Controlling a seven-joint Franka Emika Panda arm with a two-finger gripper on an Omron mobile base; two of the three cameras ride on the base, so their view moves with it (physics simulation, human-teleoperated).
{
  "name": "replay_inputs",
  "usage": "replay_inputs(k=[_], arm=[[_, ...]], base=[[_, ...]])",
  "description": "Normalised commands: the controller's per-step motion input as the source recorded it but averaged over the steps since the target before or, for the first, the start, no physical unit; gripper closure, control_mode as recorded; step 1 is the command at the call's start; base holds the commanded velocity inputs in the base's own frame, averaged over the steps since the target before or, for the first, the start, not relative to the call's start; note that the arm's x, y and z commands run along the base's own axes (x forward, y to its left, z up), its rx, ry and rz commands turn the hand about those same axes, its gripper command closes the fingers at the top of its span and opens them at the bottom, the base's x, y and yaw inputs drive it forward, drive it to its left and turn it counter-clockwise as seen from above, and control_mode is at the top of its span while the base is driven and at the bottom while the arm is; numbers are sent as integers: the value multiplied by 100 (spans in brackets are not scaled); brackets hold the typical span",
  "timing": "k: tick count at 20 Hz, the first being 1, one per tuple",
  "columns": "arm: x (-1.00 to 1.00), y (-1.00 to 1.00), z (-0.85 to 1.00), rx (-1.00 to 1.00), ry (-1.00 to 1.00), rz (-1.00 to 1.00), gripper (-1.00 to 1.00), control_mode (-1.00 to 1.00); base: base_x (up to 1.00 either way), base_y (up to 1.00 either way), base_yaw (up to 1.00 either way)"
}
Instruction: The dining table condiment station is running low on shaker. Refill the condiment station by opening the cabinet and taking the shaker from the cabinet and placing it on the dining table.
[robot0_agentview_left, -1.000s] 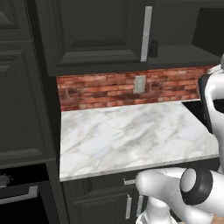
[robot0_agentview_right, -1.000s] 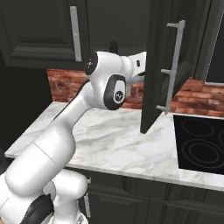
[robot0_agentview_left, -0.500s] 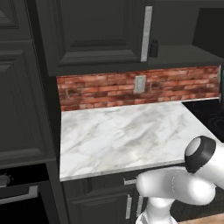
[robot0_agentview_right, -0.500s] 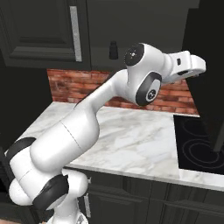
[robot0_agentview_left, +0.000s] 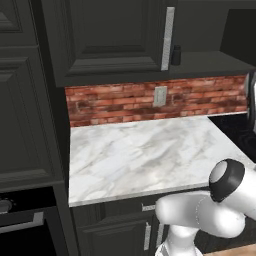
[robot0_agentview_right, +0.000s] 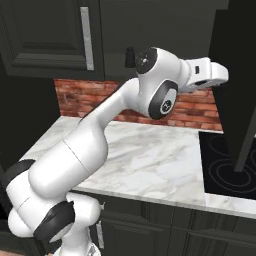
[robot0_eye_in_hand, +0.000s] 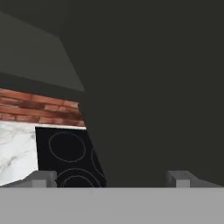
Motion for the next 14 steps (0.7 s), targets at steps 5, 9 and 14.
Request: replay_inputs(k=[5,9,14], arm=[[-13,78,-6,2,0,0,-100,-100],[-16,89,-1,11,-7,0,-100,-100],[-10,88,-10,19,-17,0,-100,-100]], base=[[0,0,0],[0,0,0],[0,0,0]])
